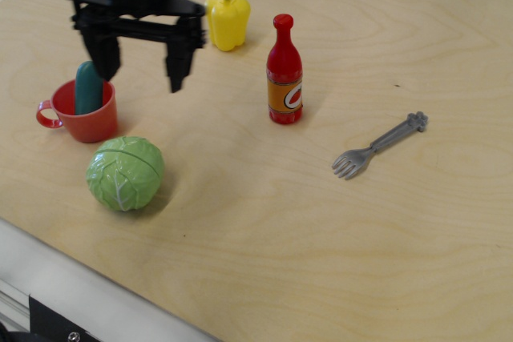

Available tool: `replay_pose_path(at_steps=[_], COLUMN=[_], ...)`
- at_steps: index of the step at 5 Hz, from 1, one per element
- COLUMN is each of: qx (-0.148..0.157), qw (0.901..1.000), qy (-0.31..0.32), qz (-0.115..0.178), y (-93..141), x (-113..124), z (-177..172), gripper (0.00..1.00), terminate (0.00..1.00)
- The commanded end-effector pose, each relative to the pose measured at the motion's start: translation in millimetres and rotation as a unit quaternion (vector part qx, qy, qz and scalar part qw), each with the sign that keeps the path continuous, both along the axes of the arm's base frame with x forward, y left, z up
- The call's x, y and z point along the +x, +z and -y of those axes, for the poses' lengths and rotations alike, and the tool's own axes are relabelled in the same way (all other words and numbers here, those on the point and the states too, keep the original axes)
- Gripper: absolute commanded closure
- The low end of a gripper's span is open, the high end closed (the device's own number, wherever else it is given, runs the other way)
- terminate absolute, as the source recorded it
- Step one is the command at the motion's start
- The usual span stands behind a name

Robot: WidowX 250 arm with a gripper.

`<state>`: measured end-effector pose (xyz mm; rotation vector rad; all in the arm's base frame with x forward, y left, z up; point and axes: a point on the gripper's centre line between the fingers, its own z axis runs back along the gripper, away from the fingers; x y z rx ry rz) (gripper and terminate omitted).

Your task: Take cucumber out of cup

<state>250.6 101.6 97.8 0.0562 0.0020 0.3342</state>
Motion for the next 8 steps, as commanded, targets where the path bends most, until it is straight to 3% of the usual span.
replay_pose_path(at_steps=[1, 2, 4, 6, 7, 8], qx=[0.027, 0.021, 0.017, 0.02, 0.018, 0.021], qw=[0.9989, 0.9996, 0.9997, 0.9994, 0.9988, 0.9985], qy=[0.035, 0.018, 0.02, 0.022, 0.031, 0.034], qz=[0.017, 0.0, 0.0, -0.021, -0.034, -0.037], y=[18, 7, -13, -25, -32, -32], x=[2, 6, 19, 29, 27, 29], z=[-50, -62, -79, -77, -77, -75], gripper=[0.0, 0.0, 0.0, 0.0, 1.0, 1.0], terminate=[0.0, 0.0, 0.0, 0.0, 0.0, 0.0])
